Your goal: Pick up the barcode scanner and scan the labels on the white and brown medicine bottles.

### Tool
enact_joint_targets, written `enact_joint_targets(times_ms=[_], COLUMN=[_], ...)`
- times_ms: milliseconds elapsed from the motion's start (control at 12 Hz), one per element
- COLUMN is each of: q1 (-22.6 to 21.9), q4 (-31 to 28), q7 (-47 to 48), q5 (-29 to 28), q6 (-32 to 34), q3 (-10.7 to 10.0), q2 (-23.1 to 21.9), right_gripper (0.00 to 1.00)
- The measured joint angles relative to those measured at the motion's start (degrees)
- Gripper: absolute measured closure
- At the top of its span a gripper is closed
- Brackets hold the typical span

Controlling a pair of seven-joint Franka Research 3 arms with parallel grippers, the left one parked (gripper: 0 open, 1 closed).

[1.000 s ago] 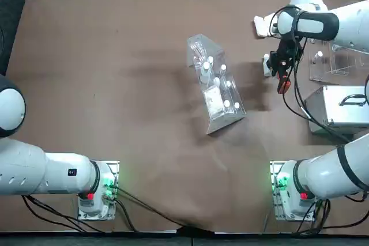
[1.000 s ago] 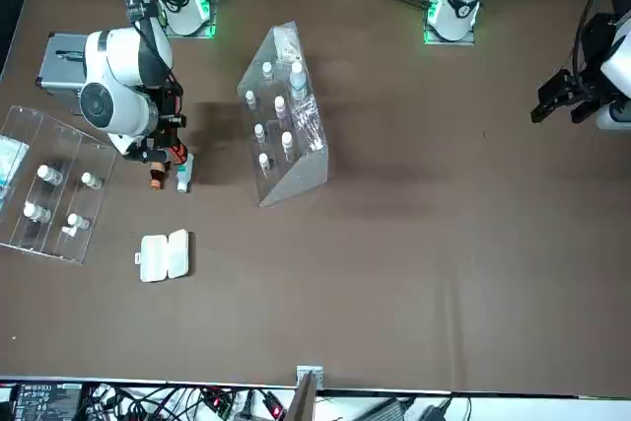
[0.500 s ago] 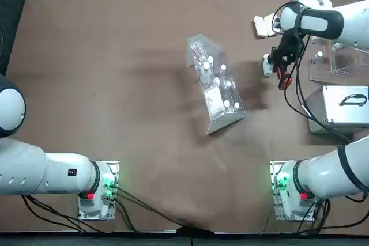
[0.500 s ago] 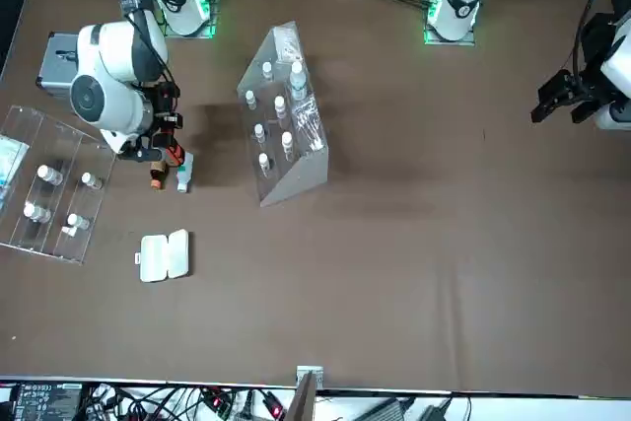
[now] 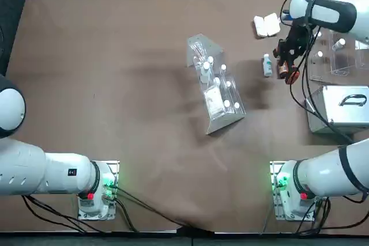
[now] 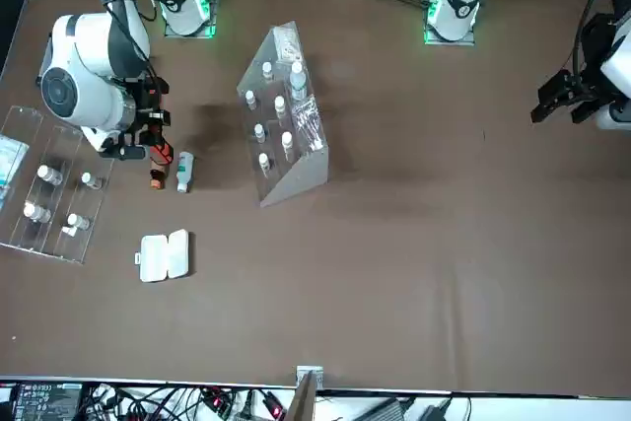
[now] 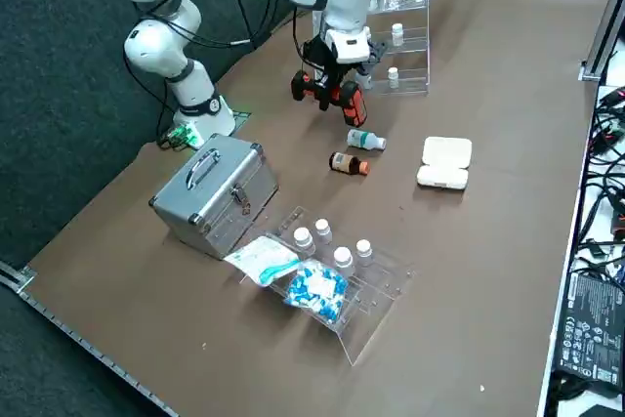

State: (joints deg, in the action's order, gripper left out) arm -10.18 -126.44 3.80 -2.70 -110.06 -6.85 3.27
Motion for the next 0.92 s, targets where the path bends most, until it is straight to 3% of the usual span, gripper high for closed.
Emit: enact_joint_targets(times_ms=[917], q1=[5.33], q4=[-1.59], q7=[-2.47], q5=[0.60], q6=[-0.91], q3=[-0.31], q2=[1.56], right_gripper=[0.57])
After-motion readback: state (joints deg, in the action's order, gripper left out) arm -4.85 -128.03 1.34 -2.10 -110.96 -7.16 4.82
